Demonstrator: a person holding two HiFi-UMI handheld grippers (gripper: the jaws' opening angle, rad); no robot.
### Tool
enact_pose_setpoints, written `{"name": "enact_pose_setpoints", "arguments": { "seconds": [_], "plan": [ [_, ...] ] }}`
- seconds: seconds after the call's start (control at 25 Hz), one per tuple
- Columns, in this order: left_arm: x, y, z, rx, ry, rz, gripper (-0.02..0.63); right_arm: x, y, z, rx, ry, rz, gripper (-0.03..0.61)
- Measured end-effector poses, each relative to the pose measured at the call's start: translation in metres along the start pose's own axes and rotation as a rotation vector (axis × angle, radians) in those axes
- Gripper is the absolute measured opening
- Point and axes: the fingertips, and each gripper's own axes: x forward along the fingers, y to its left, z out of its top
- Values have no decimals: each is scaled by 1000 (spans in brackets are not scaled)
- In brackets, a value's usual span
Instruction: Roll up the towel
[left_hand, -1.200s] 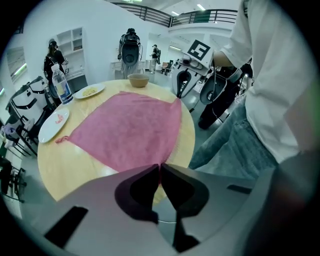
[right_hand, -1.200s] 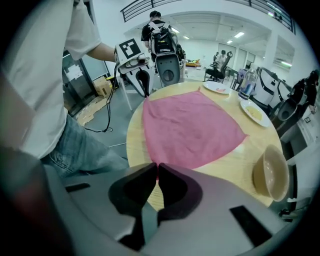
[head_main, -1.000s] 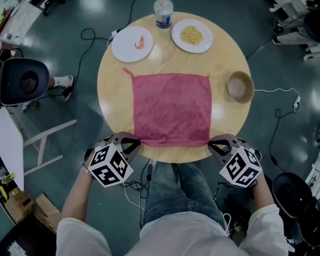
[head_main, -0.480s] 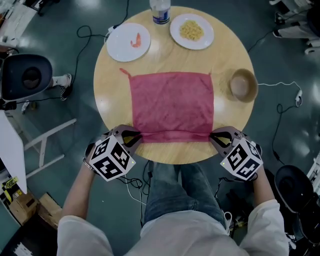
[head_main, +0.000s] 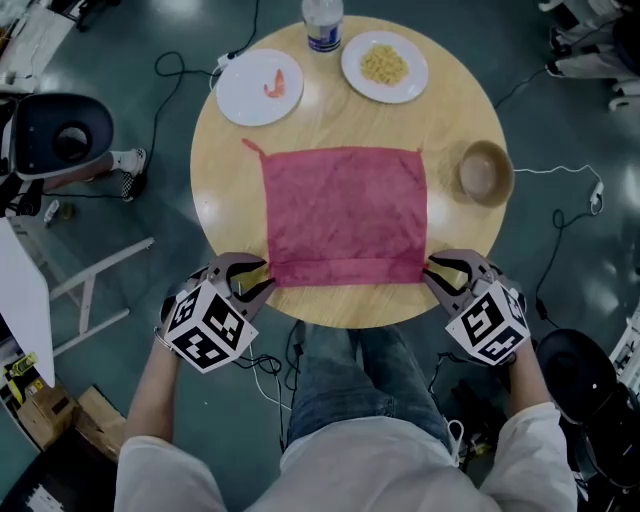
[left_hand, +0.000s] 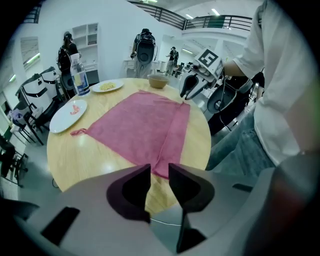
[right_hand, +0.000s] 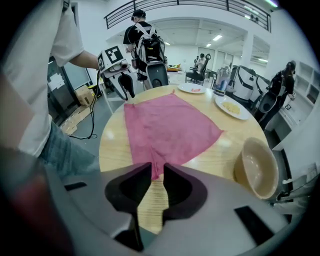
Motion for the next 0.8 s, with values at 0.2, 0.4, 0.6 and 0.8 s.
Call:
{"name": "enact_pose_setpoints", "arguments": {
  "seconds": [0.2,0.4,0.6,0.8],
  "plan": [
    [2,-31,5,103,22,-5,115,-4,28,8,-71,12,47,77],
    [13,-41,8,137,22,-2,114,7,42,4,-117,38,74,74],
    [22,-41,0,169,44,11,110,14,44,-6,-152,66,62,72],
    [30,-40,-6,167,42,28,109,20,44,-8,-184,87,35,66]
  ]
}}
